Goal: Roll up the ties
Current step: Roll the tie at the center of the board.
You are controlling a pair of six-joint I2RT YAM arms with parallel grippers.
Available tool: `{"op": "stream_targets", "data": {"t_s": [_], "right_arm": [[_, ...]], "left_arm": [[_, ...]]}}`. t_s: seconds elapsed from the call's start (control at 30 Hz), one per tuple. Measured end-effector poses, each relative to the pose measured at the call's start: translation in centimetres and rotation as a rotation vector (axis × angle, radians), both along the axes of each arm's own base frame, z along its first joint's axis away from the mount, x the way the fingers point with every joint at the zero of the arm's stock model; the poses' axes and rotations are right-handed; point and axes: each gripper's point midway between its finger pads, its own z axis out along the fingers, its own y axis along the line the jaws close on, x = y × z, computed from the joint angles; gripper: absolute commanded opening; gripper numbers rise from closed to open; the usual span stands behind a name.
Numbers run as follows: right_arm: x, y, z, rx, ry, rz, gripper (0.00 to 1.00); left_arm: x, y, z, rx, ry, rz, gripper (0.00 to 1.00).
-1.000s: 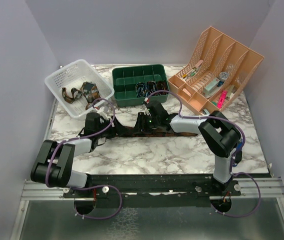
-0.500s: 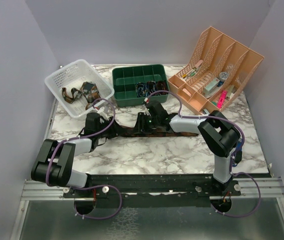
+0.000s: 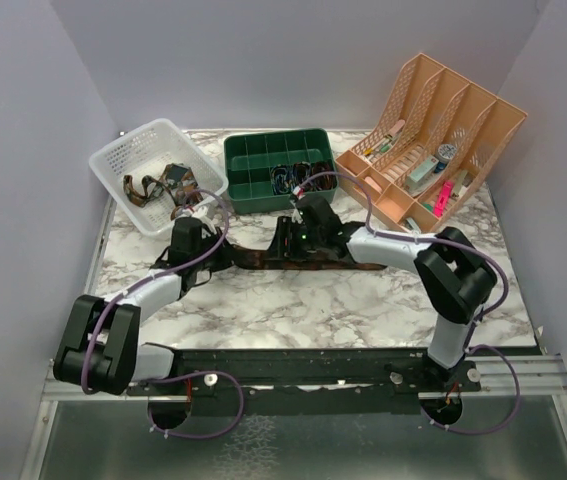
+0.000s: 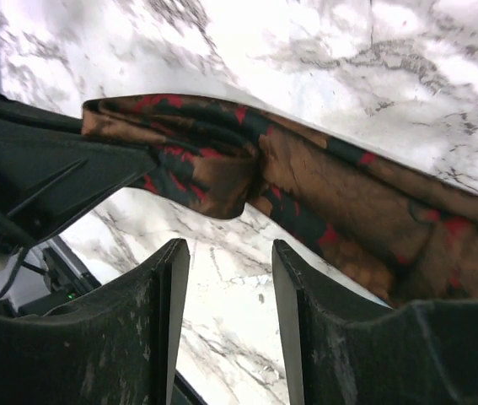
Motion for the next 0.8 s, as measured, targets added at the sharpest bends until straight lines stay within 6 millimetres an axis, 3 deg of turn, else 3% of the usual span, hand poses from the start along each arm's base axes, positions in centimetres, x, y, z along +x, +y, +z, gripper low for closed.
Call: {"op": "stream_targets", "data": {"t_s": [0.13, 0.27, 0.53, 0.8], "right_arm": [[1.0, -1.2, 2.9, 0.002, -0.084, -0.053, 0.5], [2.0, -2.8, 4.1, -0.018, -0.14, -0.11, 0.5], [3.3, -6.0, 2.2, -0.126, -0.143, -0.177, 0.5], [2.8, -7.8, 1.2, -0.15, -0.122, -0.204, 0.46]], "left_arm": [[0.9, 0.9, 1.1, 0.099, -0.004, 0.046, 0.0], [1.0, 1.5, 1.2, 0.196, 0.017, 0.081, 0.0], [0.7, 0.8, 1.6, 0.387, 0.033, 0.102, 0.0], [1.9, -0.2, 2.9, 0.526, 0.022, 0.145, 0.0]]}}
